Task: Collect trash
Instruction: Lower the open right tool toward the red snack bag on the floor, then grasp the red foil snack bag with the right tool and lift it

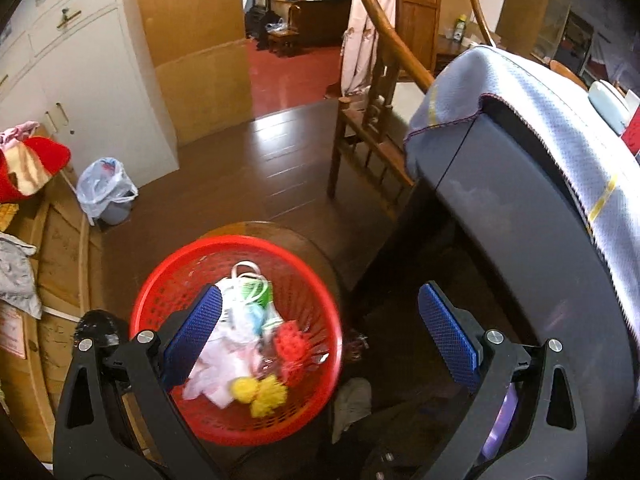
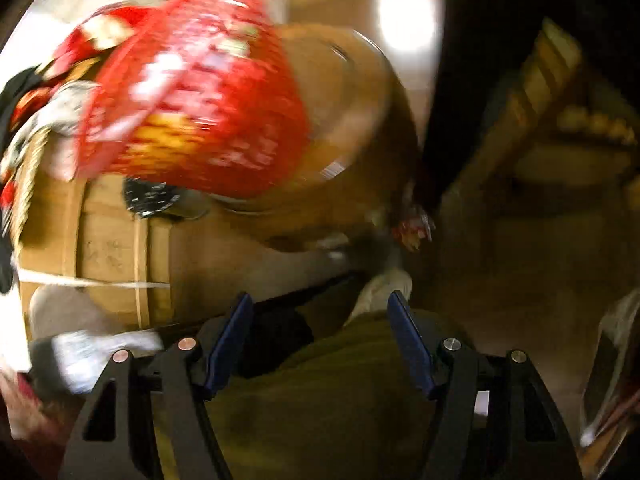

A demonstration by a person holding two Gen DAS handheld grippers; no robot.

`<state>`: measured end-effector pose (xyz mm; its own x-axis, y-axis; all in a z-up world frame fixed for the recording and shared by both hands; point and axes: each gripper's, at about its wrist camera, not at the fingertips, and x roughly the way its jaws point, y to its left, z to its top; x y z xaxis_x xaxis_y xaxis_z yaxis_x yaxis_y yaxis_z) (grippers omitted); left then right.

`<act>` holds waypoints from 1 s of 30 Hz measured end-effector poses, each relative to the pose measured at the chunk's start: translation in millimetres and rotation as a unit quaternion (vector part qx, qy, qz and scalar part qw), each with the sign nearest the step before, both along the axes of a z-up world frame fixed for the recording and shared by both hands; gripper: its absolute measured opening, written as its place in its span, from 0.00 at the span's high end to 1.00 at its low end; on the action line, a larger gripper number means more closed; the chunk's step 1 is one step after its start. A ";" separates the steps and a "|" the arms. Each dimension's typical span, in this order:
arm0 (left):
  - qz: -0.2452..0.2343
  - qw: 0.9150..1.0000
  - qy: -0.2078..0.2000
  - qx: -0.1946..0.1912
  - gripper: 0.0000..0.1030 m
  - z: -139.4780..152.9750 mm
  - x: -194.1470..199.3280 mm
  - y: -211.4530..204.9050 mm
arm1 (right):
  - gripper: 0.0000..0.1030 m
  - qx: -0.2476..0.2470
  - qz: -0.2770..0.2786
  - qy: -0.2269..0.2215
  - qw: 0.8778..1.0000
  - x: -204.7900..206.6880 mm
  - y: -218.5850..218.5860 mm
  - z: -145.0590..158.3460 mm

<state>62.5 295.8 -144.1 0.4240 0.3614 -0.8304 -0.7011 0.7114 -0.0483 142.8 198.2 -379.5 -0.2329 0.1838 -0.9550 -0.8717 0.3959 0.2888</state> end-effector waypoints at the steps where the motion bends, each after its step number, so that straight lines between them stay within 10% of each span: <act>1: 0.001 1.000 -0.004 -0.006 0.08 0.0 3.1 0.8 | 0.33 -0.011 -0.011 0.010 1.000 5.7 -5.2 -11.1; 12: 0.011 0.998 -0.043 -0.040 0.08 -9.3 0.9 -3.5 | 0.33 -0.015 -0.126 0.085 0.988 51.8 -42.1 -79.8; 26: 0.074 0.989 -0.127 -0.018 0.08 -11.8 -56.5 24.1 | 0.33 -0.024 -0.313 0.166 0.935 131.1 -9.4 -266.3; 30: 0.105 0.983 -0.147 -0.028 0.08 -16.9 -72.7 44.0 | 0.34 -0.072 -0.312 0.142 0.937 135.7 18.4 -322.0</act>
